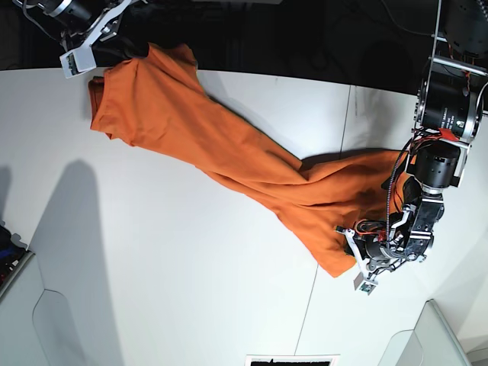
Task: Layout the t-shirt on the table in an organized manner, then fold the t-shirt properly
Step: 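Grasp the narrow shirt end with the right gripper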
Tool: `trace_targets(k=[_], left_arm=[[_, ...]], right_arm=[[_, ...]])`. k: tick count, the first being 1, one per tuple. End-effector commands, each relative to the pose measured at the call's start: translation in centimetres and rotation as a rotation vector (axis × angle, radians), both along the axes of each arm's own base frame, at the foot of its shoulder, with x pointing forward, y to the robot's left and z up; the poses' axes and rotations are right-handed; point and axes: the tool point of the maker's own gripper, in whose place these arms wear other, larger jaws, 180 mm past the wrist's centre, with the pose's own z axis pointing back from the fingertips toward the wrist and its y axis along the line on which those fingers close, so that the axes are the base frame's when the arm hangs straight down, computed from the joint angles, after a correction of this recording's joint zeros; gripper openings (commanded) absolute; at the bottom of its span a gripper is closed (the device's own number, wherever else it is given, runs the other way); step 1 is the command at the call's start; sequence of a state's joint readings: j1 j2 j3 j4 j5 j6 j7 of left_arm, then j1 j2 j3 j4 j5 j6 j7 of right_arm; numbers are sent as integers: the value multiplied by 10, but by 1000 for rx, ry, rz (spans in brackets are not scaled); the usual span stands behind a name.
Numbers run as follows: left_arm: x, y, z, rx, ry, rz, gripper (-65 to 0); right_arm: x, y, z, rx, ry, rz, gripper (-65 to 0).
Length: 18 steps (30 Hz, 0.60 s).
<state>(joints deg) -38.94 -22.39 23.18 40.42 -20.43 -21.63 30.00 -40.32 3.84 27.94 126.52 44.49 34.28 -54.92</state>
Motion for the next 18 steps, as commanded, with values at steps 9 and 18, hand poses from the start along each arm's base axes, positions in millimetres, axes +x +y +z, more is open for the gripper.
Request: trace_targets(k=[9,18], left_arm=[[24,-25,63,-146,-98,-95,-441],[-21,-88,158,-238,-213,-436,-441]], right_arm=[[55,-22,19,-150,-194,-36,-359],[81,-57,28,-321,-271,-31,-359]])
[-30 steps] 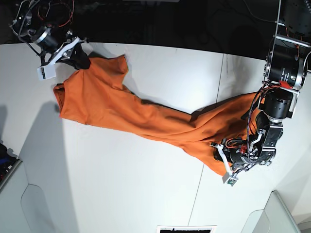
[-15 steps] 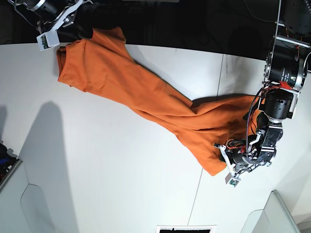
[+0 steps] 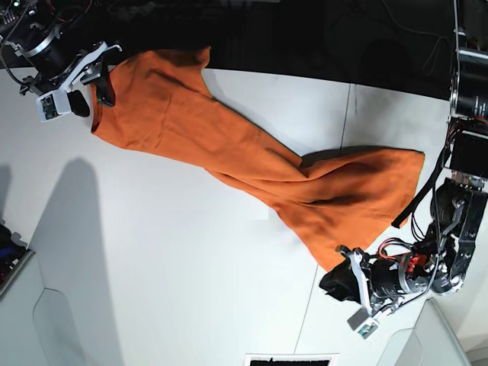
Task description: Layout the t-shirt on the table in an organized manner, then fold the t-shirt properly
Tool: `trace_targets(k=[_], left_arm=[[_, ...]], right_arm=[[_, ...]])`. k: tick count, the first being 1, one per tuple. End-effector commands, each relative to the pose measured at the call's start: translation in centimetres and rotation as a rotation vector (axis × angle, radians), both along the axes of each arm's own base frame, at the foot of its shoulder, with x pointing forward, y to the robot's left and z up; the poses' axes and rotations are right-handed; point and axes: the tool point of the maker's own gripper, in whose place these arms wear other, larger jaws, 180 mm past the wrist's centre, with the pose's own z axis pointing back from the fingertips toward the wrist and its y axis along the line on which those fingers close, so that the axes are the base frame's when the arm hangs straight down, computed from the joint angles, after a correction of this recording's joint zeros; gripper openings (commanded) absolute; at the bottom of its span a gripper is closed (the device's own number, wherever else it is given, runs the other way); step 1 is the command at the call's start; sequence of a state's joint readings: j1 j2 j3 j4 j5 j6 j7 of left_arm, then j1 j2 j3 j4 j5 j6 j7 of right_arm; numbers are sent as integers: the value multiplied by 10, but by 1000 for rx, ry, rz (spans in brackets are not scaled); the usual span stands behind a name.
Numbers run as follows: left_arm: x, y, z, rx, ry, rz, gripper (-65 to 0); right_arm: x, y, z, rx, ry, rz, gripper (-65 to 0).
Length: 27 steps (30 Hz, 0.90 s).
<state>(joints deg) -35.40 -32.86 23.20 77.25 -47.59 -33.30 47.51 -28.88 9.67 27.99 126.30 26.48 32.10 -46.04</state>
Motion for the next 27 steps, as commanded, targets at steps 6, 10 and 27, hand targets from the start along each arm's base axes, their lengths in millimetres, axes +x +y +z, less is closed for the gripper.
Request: trace_targets(k=[6,10,27], left_arm=[[-83,-75,9,-21,-89,-255,-441],[-133,-113,-19,-79,-34,-304,-441],[-248,-224,-100,-8,76,-442,-441]], right_arm=[[2,-32,-3,-21,-16,-95,-359],[2,-66,-25,-2,31,-172,-359],[15,-48,-91,115,201,-92,-359]])
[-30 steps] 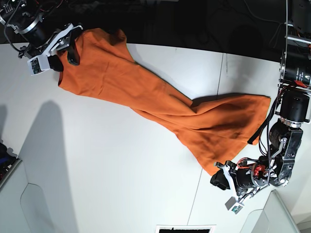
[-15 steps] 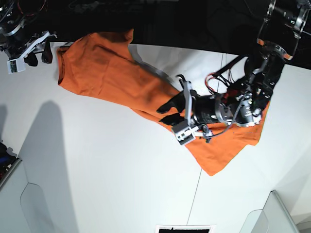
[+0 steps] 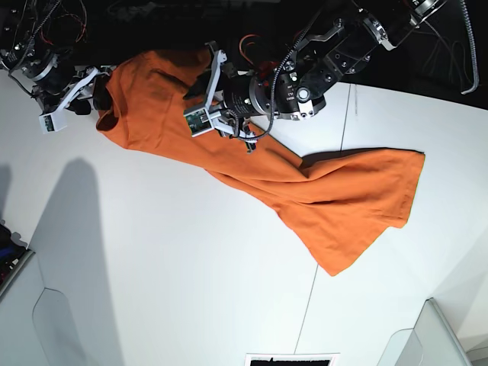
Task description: Layout the t-shirt on the table in an organized manner, then fold the t-shirt properly
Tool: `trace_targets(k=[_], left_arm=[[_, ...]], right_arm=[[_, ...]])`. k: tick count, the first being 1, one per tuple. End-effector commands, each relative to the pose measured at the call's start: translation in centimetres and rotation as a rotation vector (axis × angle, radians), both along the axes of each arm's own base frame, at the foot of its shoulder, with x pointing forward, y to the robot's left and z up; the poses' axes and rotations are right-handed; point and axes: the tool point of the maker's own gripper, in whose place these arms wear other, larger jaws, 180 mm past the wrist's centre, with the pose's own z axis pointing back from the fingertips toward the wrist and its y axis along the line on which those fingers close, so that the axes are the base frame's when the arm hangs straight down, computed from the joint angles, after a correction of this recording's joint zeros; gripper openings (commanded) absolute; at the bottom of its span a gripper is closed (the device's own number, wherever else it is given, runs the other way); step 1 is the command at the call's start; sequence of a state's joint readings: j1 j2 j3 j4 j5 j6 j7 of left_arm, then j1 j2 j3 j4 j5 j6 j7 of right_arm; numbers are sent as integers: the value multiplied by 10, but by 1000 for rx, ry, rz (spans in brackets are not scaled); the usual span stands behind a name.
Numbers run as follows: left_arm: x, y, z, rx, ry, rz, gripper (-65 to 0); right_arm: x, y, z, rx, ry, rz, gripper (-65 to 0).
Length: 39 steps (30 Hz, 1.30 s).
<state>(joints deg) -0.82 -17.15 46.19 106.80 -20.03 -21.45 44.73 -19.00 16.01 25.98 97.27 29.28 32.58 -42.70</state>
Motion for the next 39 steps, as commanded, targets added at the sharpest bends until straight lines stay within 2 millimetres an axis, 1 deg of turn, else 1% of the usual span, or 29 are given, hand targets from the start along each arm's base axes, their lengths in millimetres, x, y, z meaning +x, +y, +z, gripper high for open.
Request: trace_targets(k=[1,8,12,13,16,17,18,21,22,23,24,28,30,32,35,37,39], left_arm=[[3,-5,10,-33,-21,-6,-440],[3,-9,14,-66,-29,-3,-440],[3,-7,5,-60,-13,6,-442],[3,-6,1,-55,-5,10,-448],[2,-4,-7,-44,12,15,-520],[2,-3,-8,-43,14,16,-542],[2,-3,-9,-42,13,17,-562],[4,-1,-10,-25,-4,16,-639],[5,0,-11,-17,-12,16,-650],[6,1,-12,-8,-21,16,-650],[7,3,-12,1,-31,16,-650],[8,6,-10,16,-48,-2,-650],[-1,7,-4,9,-47,-63,-650],[-16,8,3,-18,-22,-127,-650],[-31,17,13,-33,-15,-209,-650],[-39,22,14,-19,-21,-246,-650],[-51,25,8,0,-6,-280,-650]], right_arm=[[1,-2,4,-11,-7,13,-359],[1,0,5,1,-3,17,-359],[-2,11,1,16,18,54,-362],[-3,16,-1,18,25,69,-362],[-8,31,-12,-6,57,131,-362],[-9,35,-15,-17,63,150,-374],[-10,39,-17,-29,66,167,-412],[-8,46,-19,-47,55,192,-574],[-5,46,-18,-50,40,192,-612],[-2,45,-16,-55,24,191,-642],[4,44,-14,-67,7,191,-650],[37,38,1,-114,-65,195,-650],[56,37,13,-123,-111,193,-650],[75,35,26,-132,-157,191,-650],[103,33,48,-145,-231,188,-650],[121,31,65,-156,-282,185,-650],[137,28,81,-169,-329,182,-650]])
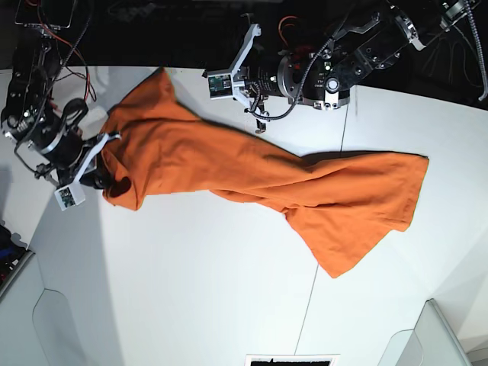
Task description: Layout the t-shirt on the table in an organized manner, then fold the t-shirt properly
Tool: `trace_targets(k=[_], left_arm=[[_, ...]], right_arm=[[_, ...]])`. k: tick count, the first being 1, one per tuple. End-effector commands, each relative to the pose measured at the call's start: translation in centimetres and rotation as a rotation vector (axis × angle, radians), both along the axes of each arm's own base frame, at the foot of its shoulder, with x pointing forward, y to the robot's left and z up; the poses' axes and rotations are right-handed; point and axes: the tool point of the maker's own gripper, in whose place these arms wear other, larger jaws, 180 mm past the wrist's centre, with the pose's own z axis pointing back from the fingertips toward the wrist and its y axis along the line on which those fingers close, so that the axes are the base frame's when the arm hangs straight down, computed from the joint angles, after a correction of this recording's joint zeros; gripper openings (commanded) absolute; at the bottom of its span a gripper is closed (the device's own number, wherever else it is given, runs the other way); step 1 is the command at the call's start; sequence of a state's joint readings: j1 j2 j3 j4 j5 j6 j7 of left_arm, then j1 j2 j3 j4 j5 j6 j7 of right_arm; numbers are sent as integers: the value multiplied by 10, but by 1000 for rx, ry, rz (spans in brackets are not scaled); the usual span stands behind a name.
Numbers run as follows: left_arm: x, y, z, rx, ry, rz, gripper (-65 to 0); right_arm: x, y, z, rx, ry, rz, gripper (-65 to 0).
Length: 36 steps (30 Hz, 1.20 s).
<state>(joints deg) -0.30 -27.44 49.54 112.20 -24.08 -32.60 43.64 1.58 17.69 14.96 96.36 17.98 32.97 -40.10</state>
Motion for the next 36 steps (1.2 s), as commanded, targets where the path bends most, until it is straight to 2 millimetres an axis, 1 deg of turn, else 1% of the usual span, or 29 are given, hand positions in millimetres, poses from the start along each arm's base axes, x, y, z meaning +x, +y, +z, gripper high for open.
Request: trace_targets(k=[1,3,4,6,8,9,11,13,14,15,16,18,21,23,25,27,32,34,35,36], left_arm=[[-7,-5,6,-27,-3,-30,-650],[-16,-7,1,-10,-8,-61,-650],[-15,-8,1,-12,-20,-54,-650],[-1,-12,7,-52,-49,25,-650],[21,-13,16,-87,-100,118,-650],[33,-13,19,-89,-131,155,-620],[51,-14,27,-101,-176,212,-508],[63,-19,37,-137,-187,250,-407],[65,-25,41,-156,-187,259,-378],[66,-32,43,-174,-182,263,-363],[66,-39,43,-189,-176,267,-363],[68,-54,35,-180,-197,264,-363],[74,-78,18,-130,-321,221,-363],[83,-89,9,-102,-360,241,-363],[93,-95,0,-54,-419,244,-363],[103,-96,-7,-12,-478,238,-363],[118,-97,-15,20,-632,234,-368],[113,-100,-24,20,-647,191,-423],[109,-101,-29,20,-650,172,-478],[106,-101,-34,26,-648,157,-553]], right_arm=[[15,-6,22,-6,-72,-5,-650],[26,-6,35,5,-103,-3,-650],[30,-5,41,17,-112,-1,-650],[33,0,46,44,-119,5,-650],[32,2,46,60,-116,8,-650],[30,1,44,58,-110,8,-650],[27,1,39,53,-92,6,-650],[22,0,34,54,-78,4,-650],[20,1,32,54,-72,4,-650],[19,1,30,54,-67,4,-650],[17,1,28,55,-63,4,-650],[16,1,27,55,-59,3,-650],[17,1,28,56,-66,3,-650],[17,0,29,54,-72,3,-650],[18,0,29,53,-71,2,-650],[17,0,29,54,-71,2,-650],[17,0,29,54,-71,2,-650],[18,0,29,54,-72,2,-650],[18,0,29,54,-72,2,-650],[18,0,29,54,-72,2,-650]])
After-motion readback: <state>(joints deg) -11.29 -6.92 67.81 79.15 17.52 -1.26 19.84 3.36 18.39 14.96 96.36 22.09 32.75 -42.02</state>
